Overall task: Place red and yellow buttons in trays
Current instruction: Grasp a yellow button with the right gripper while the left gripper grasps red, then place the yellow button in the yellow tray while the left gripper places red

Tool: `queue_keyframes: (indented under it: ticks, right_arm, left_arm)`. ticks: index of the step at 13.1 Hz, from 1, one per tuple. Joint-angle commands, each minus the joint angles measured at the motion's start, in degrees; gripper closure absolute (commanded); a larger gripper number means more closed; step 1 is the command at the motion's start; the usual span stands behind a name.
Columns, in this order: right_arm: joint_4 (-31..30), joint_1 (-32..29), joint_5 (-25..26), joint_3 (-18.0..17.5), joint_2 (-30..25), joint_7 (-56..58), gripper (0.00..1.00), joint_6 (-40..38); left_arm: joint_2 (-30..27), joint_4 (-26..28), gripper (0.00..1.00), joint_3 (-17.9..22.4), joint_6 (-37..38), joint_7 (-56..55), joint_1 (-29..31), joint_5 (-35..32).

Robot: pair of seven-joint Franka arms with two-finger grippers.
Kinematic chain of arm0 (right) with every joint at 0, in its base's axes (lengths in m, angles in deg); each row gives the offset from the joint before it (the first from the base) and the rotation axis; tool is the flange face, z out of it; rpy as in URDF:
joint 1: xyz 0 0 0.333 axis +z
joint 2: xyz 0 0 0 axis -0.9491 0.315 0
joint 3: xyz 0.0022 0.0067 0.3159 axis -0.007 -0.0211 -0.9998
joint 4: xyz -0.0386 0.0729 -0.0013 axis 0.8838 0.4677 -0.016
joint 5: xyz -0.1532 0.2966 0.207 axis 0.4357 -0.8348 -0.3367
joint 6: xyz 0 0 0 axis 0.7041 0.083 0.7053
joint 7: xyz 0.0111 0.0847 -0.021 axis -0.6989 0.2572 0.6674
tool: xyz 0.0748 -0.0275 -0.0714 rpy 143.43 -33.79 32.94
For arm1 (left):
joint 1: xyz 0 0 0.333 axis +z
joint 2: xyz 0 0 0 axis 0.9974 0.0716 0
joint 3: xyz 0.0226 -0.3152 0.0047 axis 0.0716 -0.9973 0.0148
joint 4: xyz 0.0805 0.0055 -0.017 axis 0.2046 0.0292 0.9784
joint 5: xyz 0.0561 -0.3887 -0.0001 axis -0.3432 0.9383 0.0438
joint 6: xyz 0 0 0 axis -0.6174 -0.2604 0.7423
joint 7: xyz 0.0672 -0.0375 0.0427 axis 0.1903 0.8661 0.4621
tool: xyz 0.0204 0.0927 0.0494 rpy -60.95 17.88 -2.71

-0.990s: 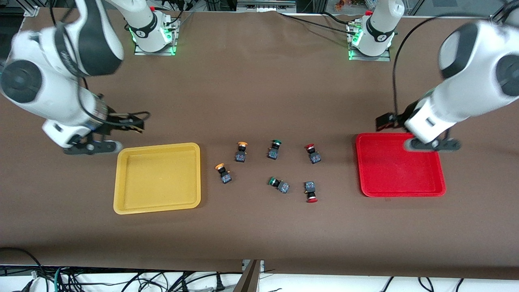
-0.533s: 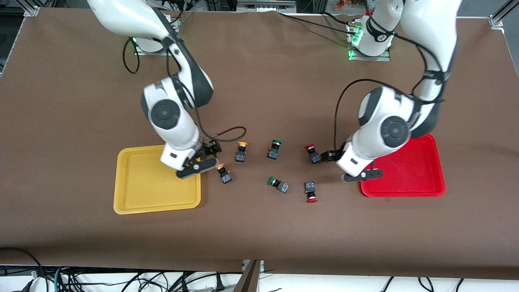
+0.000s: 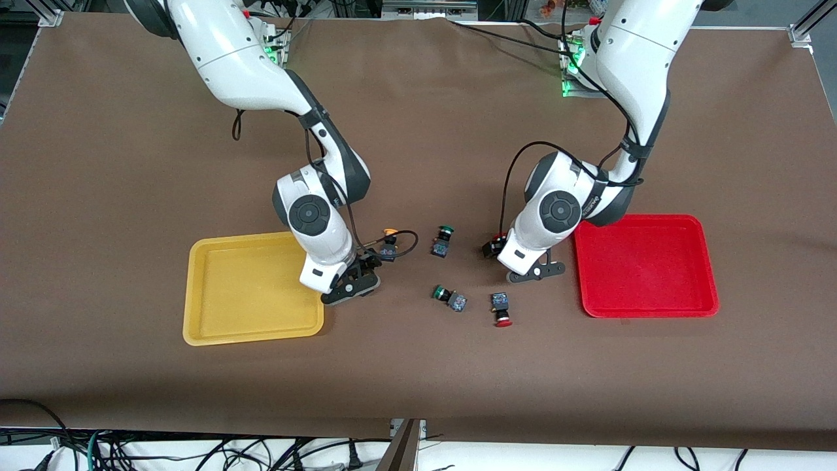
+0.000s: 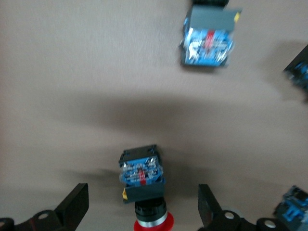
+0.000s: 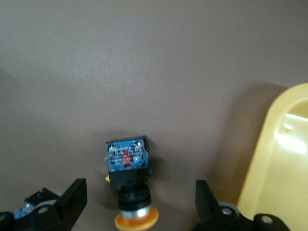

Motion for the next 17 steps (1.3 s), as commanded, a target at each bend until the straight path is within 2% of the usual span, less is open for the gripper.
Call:
queue_keyframes:
  ticks: [1, 2, 3, 4, 5, 6, 7, 9, 10, 12, 14, 16, 17]
  right_arm:
    - [1.7, 0.7, -1.2, 0.2, 3.0, -2.5, 0.02, 2.7]
    - [1.8, 0.6, -1.3, 0.2, 3.2, -2.5, 0.13, 2.7]
    - [1.8, 0.4, -1.7, 0.2, 3.0, -2.4, 0.31, 2.3]
    - [1.8, 0.2, -4.1, 0.2, 2.6, -2.3, 0.56, 2.1]
    - [1.8, 0.1, -7.4, 0.2, 2.4, -2.0, 0.74, 1.6]
    - [1.9, 0.0, -8.9, 0.3, 1.8, -1.9, 0.9, -0.3]
    - [2.0, 0.0, -9.1, 0.4, 0.9, -1.9, 1.0, -3.0]
    - [2.0, -0.4, -8.6, 0.9, -2.1, -1.6, 1.0, -8.7]
    - [2.1, -1.2, -8.2, 0.9, -3.6, -1.0, 1.0, -11.9]
    - [2.1, -3.1, -7.6, 1.7, -6.1, 5.2, 1.0, -16.1]
    - [1.9, -3.6, -3.8, 5.1, -6.2, 12.4, 1.0, -16.1]
    - [1.3, -5.6, -3.0, 8.1, -5.5, 18.5, 0.97, -14.9]
    - [0.7, -8.4, -3.0, 8.1, -5.1, 22.7, 0.93, -13.6]
  left_arm:
    - [-0.4, 2.0, 0.08, 0.7, -3.0, -1.6, -0.9, -1.4]
    - [0.2, 2.6, 0.42, 0.6, -4.6, -1.7, -0.9, -1.4]
    - [0.6, 3.3, 0.58, 0.6, -6.3, -1.7, -1.1, -1.4]
    - [1.1, 3.3, 0.64, 0.6, -6.7, -1.7, -1.1, -1.4]
    - [1.1, 3.3, 0.71, 0.6, -6.7, -1.7, -1.0, -1.4]
    - [0.8, 3.2, 0.79, 0.6, -6.6, -1.6, -0.8, -1.4]
    - [0.5, 3.2, 0.91, 0.7, -6.3, -1.2, -0.8, -1.5]
    - [-1.6, 2.7, 0.92, 1.3, -4.4, -0.8, -0.3, -1.5]
    - [-3.1, 1.8, 0.92, 2.2, -0.7, -0.4, 0.3, -1.5]
    - [-5.4, -3.2, 0.91, 4.0, 10.6, 4.3, 2.9, -3.2]
    - [-5.5, -9.6, 0.9, 4.2, 22.5, 16.3, 8.8, -4.4]
    - [-5.4, -9.9, 0.88, 4.2, 23.9, 27.6, 14.6, -6.4]
    - [-4.7, -9.7, 0.86, 4.1, 23.5, 31.6, 16.9, -7.3]
